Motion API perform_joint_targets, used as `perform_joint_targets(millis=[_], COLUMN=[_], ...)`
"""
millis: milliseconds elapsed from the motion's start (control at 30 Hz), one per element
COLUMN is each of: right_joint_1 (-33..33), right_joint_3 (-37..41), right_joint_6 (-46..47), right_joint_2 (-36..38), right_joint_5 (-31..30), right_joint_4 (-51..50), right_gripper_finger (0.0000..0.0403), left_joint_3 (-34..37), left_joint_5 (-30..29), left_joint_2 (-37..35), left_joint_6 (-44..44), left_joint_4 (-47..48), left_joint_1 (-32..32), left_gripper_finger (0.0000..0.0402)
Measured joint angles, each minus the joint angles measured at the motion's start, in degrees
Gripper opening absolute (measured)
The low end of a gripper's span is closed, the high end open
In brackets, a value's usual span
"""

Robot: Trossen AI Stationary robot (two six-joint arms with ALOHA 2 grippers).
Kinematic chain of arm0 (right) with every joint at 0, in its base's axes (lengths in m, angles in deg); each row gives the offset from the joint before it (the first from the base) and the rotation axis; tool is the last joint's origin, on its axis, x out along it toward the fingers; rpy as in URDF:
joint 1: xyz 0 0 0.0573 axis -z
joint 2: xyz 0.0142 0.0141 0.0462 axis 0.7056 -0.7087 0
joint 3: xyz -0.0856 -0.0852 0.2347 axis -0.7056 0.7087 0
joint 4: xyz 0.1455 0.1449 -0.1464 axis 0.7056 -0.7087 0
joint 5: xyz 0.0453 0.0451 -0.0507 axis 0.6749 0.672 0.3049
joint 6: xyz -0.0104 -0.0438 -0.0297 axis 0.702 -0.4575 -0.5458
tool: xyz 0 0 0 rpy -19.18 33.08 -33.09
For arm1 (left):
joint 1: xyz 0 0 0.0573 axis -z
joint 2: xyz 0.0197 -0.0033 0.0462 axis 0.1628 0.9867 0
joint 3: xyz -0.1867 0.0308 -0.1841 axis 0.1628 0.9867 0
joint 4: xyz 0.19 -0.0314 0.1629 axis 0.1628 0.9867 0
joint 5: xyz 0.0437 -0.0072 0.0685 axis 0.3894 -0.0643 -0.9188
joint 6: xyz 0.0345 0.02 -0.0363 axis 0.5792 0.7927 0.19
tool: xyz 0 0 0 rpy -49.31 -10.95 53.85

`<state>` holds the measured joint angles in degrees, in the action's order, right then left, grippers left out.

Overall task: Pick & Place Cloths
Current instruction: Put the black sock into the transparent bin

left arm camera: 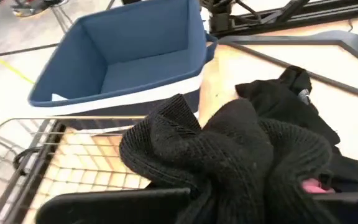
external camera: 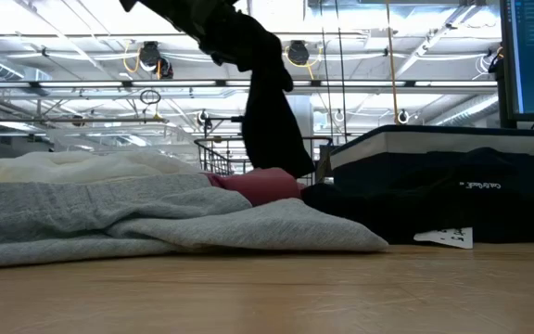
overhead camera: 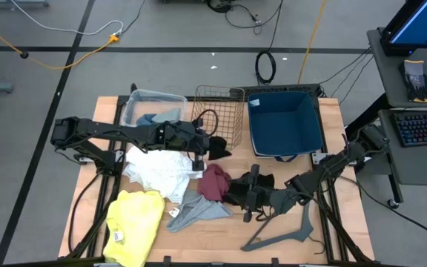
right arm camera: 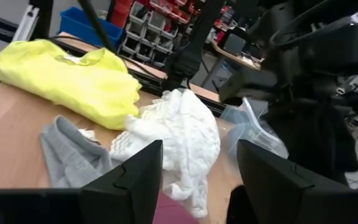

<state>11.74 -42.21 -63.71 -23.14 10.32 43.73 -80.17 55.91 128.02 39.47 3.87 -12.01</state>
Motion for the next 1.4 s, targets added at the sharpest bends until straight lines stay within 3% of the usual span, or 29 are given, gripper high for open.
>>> perform_joint_targets(millis=[333, 733, 1067, 1400], right_joint_1=[-3.75, -6.04, -8.32, -9.47], right_joint_3=[0.02, 0.04, 0.04, 0.54], right_joint_6=[0.27, 2.67, 3.1, 7.75], right_joint_2=[0.0, 0.0, 0.0, 0.0], right_joint_5=[-0.3, -0.25, -0.23, -0.17], right_joint_4=[-2.58, -5.5, -7.94, -9.4], right_gripper_finger=[0.02, 0.0199, 0.0195, 0.0194], left_joint_3=[0.04, 0.05, -0.01, -0.01], left_joint_5=[-9.43, -26.96, -43.05, -46.83], left_joint_2=[-6.98, -19.49, -25.65, -26.51], left_joint_6=[1.25, 2.29, 3.93, 1.34], left_joint_4=[2.42, 8.22, 12.05, 19.48], left_joint_1=[-0.01, -0.09, -0.74, -7.83], left_gripper_finger=[0.0008, 0.0008, 0.0008, 0.0008])
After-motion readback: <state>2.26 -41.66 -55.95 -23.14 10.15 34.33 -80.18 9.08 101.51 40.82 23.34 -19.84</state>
